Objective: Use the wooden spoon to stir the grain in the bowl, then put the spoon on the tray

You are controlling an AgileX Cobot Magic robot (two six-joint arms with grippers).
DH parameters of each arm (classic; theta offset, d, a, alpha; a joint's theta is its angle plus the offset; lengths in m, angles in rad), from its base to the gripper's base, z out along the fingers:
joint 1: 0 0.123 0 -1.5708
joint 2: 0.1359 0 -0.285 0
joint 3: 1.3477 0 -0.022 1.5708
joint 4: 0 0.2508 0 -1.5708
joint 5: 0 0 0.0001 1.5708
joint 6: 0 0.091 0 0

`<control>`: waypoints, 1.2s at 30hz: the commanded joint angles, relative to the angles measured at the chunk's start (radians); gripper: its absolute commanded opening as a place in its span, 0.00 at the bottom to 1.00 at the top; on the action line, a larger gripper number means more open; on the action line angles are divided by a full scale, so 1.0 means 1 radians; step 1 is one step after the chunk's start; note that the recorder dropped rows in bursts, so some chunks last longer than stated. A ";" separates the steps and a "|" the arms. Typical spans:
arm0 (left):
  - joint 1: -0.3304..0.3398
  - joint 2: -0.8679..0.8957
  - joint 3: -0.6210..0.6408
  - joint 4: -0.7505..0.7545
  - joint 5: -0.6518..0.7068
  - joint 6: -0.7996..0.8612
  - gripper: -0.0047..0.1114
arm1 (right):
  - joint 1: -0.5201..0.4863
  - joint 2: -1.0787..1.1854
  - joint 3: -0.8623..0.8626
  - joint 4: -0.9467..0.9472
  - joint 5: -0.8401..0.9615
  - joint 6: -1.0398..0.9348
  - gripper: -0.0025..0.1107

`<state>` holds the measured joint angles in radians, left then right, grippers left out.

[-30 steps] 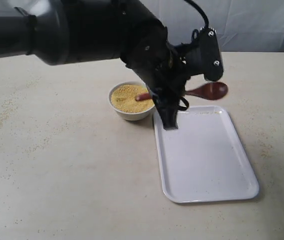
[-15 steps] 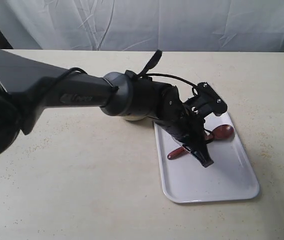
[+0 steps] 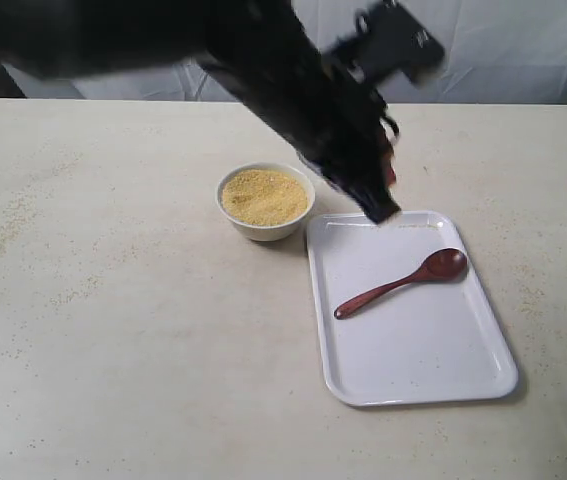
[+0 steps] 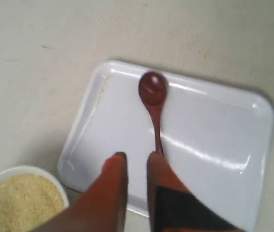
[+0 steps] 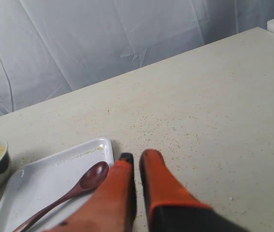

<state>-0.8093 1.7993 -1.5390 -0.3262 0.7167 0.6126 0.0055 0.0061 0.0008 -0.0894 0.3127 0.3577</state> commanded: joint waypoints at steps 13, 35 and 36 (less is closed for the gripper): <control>0.200 -0.916 1.050 -0.376 -0.412 0.173 0.04 | -0.005 -0.006 -0.001 -0.004 -0.009 -0.001 0.10; 0.670 -1.677 1.434 -0.387 -0.922 0.232 0.04 | -0.005 -0.006 -0.001 0.021 -0.009 -0.001 0.10; 0.699 -1.693 1.440 -0.383 -0.944 0.238 0.04 | -0.005 -0.006 -0.001 0.021 -0.009 -0.001 0.10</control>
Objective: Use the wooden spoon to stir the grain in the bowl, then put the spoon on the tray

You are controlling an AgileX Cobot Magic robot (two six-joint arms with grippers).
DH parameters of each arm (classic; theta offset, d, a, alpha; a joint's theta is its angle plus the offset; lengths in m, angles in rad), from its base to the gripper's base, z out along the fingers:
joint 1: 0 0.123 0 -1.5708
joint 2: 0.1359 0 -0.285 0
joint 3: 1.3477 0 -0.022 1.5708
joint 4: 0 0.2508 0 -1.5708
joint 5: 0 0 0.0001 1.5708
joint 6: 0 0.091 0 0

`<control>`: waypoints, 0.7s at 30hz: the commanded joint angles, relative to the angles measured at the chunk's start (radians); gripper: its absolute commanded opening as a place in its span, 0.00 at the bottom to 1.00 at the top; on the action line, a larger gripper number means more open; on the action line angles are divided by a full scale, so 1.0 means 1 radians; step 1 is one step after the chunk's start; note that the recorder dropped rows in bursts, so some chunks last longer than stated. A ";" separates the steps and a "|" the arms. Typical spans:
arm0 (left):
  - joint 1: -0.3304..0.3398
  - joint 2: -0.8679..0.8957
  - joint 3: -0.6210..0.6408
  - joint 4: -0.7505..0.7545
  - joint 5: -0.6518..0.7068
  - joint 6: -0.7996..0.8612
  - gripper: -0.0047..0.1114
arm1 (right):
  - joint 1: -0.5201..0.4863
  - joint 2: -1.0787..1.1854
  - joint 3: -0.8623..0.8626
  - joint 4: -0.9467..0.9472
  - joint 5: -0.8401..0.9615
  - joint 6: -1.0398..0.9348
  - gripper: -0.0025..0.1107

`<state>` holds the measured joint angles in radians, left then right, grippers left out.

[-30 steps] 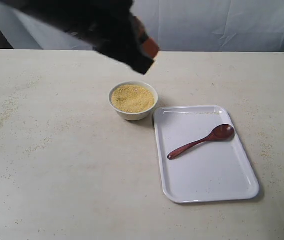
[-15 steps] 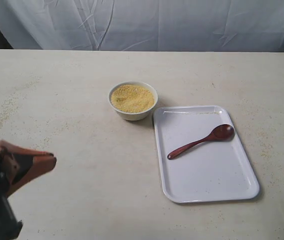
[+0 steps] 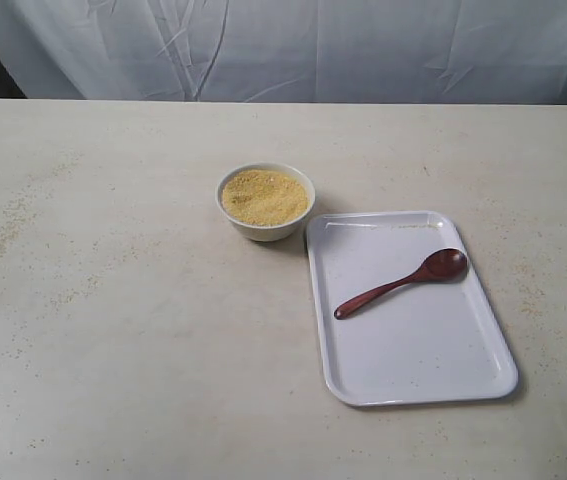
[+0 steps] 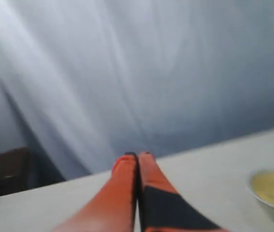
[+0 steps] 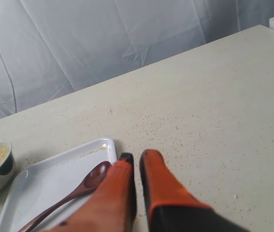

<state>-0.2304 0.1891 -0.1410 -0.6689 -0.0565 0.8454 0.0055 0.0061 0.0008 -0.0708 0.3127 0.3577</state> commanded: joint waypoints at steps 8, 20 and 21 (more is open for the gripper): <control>0.187 -0.109 0.141 0.092 -0.230 -0.089 0.04 | -0.005 -0.006 -0.001 0.004 -0.009 -0.001 0.10; 0.254 -0.173 0.141 0.688 0.140 -0.797 0.04 | -0.005 -0.006 -0.001 0.029 -0.009 -0.001 0.10; 0.254 -0.173 0.141 0.653 0.159 -0.768 0.04 | -0.005 -0.006 -0.001 0.029 -0.009 -0.001 0.10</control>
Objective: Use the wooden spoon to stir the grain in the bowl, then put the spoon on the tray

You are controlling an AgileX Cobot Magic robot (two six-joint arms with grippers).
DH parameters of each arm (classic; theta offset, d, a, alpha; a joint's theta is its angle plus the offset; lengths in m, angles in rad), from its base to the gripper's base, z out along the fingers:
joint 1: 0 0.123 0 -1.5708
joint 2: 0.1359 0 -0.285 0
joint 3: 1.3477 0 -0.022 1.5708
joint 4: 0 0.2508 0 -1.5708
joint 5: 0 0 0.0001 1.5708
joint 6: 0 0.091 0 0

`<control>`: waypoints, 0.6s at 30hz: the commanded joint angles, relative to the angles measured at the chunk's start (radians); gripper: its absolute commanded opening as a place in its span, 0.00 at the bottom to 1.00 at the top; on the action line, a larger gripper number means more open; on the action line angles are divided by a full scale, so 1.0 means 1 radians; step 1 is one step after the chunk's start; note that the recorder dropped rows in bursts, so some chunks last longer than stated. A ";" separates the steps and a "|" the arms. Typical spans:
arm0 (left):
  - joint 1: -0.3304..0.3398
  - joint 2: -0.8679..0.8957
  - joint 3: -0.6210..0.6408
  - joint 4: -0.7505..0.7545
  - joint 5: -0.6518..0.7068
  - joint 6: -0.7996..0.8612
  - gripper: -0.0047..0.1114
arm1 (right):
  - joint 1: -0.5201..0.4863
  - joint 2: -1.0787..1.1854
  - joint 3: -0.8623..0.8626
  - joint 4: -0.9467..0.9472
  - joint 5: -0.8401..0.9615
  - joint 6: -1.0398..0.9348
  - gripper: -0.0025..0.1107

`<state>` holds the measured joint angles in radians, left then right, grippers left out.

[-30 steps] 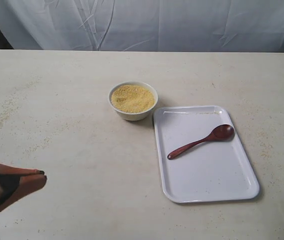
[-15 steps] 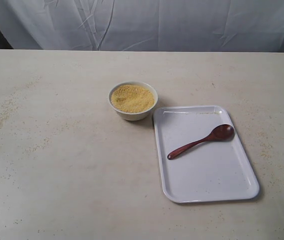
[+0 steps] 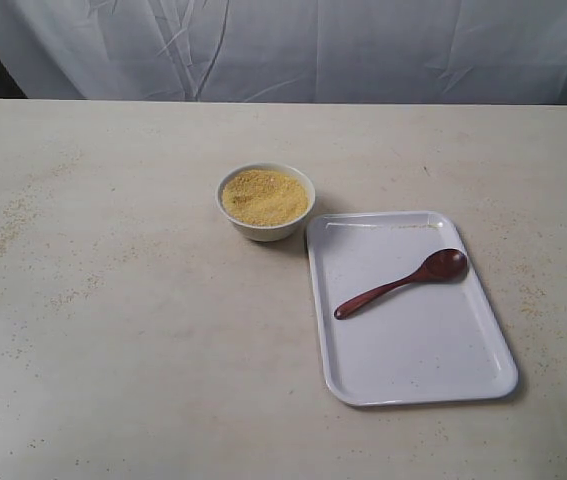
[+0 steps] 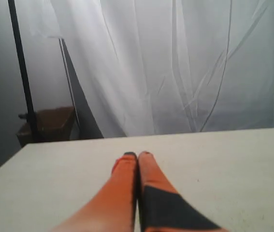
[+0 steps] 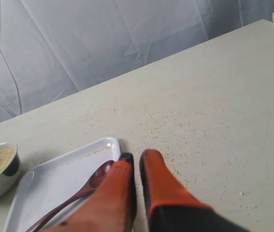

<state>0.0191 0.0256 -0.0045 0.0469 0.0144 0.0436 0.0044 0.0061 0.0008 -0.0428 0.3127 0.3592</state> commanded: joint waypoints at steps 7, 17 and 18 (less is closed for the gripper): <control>0.004 -0.010 0.004 -0.080 0.170 0.069 0.04 | -0.004 -0.006 -0.001 0.001 -0.009 -0.003 0.10; 0.004 -0.010 0.004 -0.026 0.170 -0.025 0.04 | -0.004 -0.006 -0.001 0.001 -0.009 -0.003 0.10; 0.004 -0.010 0.004 -0.026 0.170 -0.025 0.04 | -0.004 -0.006 -0.001 0.001 -0.009 -0.003 0.10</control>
